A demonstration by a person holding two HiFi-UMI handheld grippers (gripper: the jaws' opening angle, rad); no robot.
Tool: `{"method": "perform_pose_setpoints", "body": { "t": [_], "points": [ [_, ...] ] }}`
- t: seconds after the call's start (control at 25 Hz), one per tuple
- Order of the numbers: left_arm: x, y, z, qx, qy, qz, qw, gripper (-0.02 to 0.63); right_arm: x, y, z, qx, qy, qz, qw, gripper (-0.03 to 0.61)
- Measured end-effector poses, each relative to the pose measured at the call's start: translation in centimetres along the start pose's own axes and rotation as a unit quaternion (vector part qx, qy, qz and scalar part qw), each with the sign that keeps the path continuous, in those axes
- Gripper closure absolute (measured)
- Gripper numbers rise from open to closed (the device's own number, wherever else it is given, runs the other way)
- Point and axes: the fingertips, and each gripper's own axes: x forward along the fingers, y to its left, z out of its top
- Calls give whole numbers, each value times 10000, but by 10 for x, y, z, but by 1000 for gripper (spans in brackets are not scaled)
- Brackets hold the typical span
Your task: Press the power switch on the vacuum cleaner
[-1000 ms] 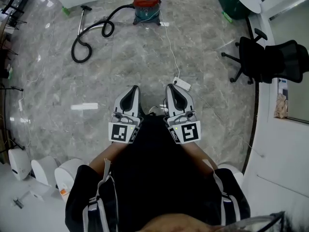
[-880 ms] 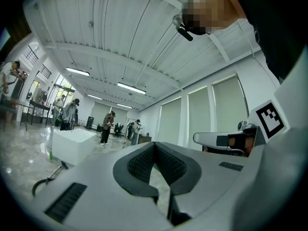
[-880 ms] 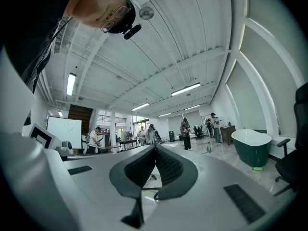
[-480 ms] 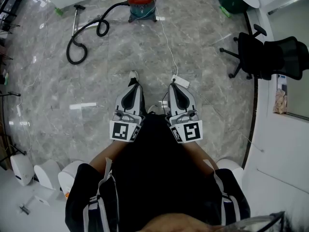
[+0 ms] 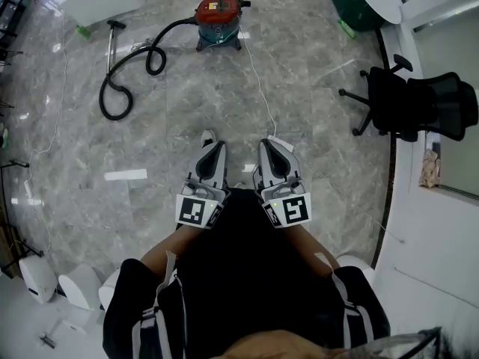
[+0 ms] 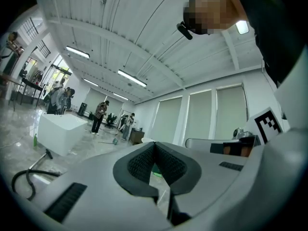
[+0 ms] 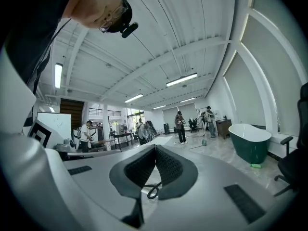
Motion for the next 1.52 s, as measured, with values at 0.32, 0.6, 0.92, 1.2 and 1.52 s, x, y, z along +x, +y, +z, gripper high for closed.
{"method": "perform_pose_setpoints", "body": {
  "t": [0.32,0.6,0.92,1.2,1.52],
  "points": [
    [49,87,38,-195,-141,331,9992,595,97,-4,13,-49,229,73,9997,563],
    [73,162,59,-498,-255,626,9965,595,171,7,25,-271,315,258,9988,563],
    [99,198,80,-60,-253,394,9989,595,236,14,32,-401,316,311,9982,563],
    [124,222,89,-147,-208,285,9993,595,266,5,34,-379,340,143,9986,563],
    [138,235,89,-191,-102,172,9996,595,282,-2,34,-345,339,-24,9988,563]
  ]
}}
